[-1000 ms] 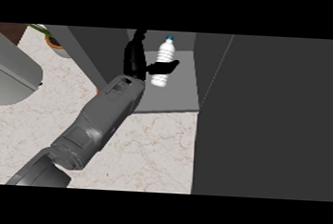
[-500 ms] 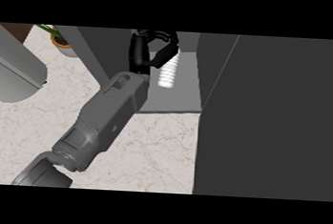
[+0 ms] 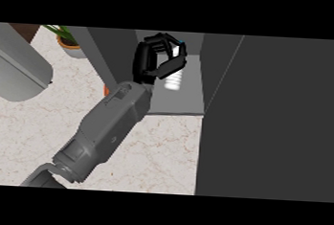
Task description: Pick up the bottled water, place it into the cabinet and close the cabinet
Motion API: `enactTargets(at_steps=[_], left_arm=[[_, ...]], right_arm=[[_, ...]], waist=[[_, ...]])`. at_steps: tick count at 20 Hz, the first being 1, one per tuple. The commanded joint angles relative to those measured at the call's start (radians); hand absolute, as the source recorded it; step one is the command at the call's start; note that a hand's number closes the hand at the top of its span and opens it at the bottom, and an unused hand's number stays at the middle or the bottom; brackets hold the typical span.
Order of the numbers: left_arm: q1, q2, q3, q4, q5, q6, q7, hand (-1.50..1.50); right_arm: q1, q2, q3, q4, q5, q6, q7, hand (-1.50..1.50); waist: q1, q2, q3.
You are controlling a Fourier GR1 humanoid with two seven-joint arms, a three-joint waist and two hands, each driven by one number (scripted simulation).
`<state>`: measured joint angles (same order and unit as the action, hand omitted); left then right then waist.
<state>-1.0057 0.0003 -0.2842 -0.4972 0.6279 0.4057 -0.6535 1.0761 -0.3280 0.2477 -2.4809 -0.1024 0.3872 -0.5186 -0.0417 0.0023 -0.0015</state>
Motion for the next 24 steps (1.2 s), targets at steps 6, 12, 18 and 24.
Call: enactTargets(at_steps=[6, 12, 18, 24], left_arm=[[0.292, 0.0, -0.256, -0.338, 0.169, -0.135, 0.034, -1.5], [0.536, 0.0, -0.39, -0.578, 0.111, -0.133, 0.078, -1.5], [0.792, 0.143, -0.389, -0.831, 0.105, -0.077, 0.044, -1.5], [0.999, 0.308, -0.401, -1.046, 0.11, -0.127, 0.004, -1.5]], right_arm=[[0.043, 0.011, 0.077, -0.131, 0.065, -0.025, 0.046, -1.5], [0.104, 0.022, 0.083, -0.156, 0.084, -0.062, 0.033, -1.5], [0.115, 0.011, 0.125, -0.185, 0.114, -0.088, 0.043, -1.5], [0.065, -0.103, 0.145, -0.156, 0.191, -0.015, 0.036, 1.5]], waist=[[0.012, -0.015, -0.001], [0.051, -0.02, 0.0], [0.062, -0.015, 0.0], [0.08, -0.017, -0.001]])
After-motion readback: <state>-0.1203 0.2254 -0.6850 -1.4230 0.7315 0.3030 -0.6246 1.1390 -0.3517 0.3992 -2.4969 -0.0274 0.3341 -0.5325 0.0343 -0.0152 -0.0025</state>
